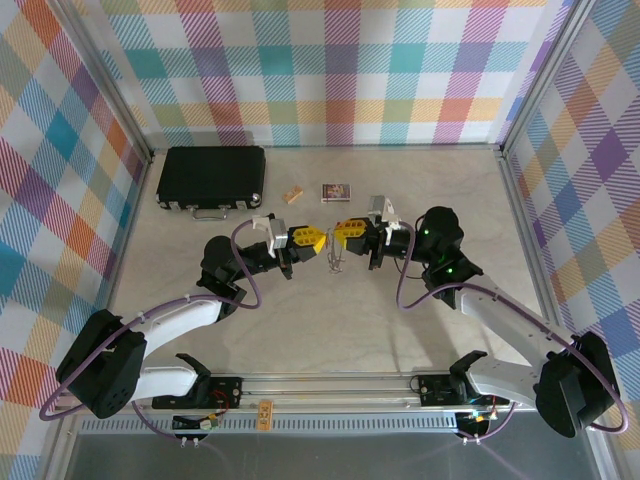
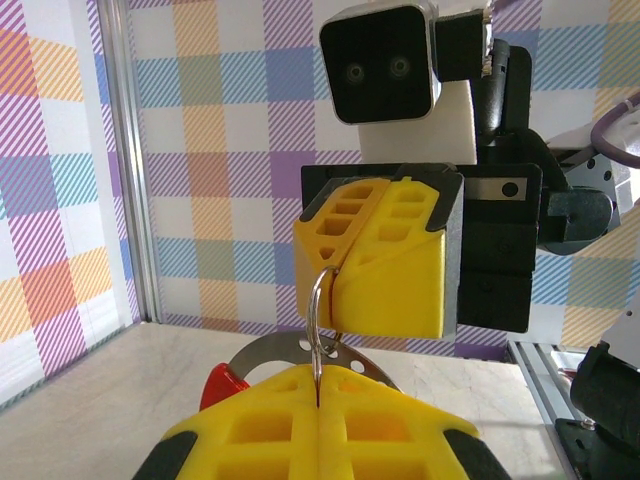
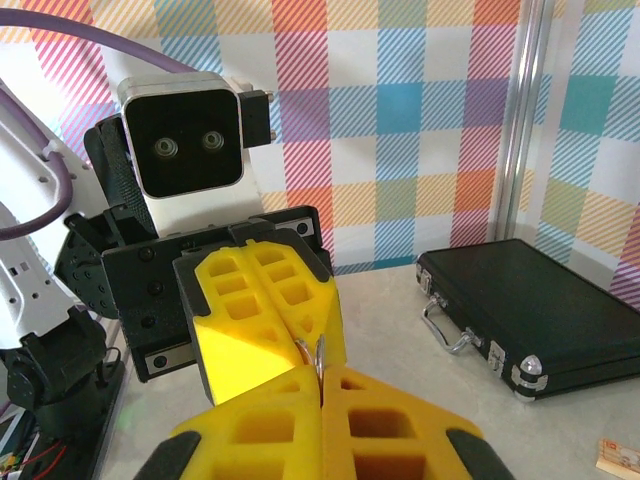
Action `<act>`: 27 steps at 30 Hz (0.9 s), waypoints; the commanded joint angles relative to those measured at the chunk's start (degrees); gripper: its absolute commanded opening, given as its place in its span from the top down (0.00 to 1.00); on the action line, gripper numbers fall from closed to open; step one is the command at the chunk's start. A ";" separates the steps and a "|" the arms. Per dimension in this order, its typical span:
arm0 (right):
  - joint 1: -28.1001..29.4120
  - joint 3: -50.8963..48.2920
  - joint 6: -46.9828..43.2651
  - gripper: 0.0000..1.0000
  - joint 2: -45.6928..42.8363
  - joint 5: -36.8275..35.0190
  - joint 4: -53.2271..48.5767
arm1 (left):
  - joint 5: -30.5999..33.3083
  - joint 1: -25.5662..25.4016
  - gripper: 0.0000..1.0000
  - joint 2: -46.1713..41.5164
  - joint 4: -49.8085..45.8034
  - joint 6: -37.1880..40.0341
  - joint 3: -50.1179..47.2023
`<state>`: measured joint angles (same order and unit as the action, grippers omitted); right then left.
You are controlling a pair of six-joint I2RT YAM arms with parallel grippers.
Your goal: Put the keys on the keyring
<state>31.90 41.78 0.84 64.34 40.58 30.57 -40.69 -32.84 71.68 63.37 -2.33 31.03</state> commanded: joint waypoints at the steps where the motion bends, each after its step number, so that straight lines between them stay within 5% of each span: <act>1: 0.11 0.54 -0.18 1.00 0.42 2.34 0.83 | -0.97 0.39 1.00 -0.19 1.89 -0.31 1.71; 18: 0.09 0.67 -0.22 1.00 0.67 2.68 0.57 | -1.06 0.41 1.00 0.08 1.63 -0.07 1.76; 27: 0.44 -1.59 -5.86 1.00 -2.49 -1.61 -0.22 | 0.45 0.32 1.00 0.30 1.33 8.67 -0.33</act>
<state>31.92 41.36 -1.32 63.55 40.36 29.98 -40.75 -32.86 71.72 61.67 2.24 31.00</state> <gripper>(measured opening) 0.049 0.054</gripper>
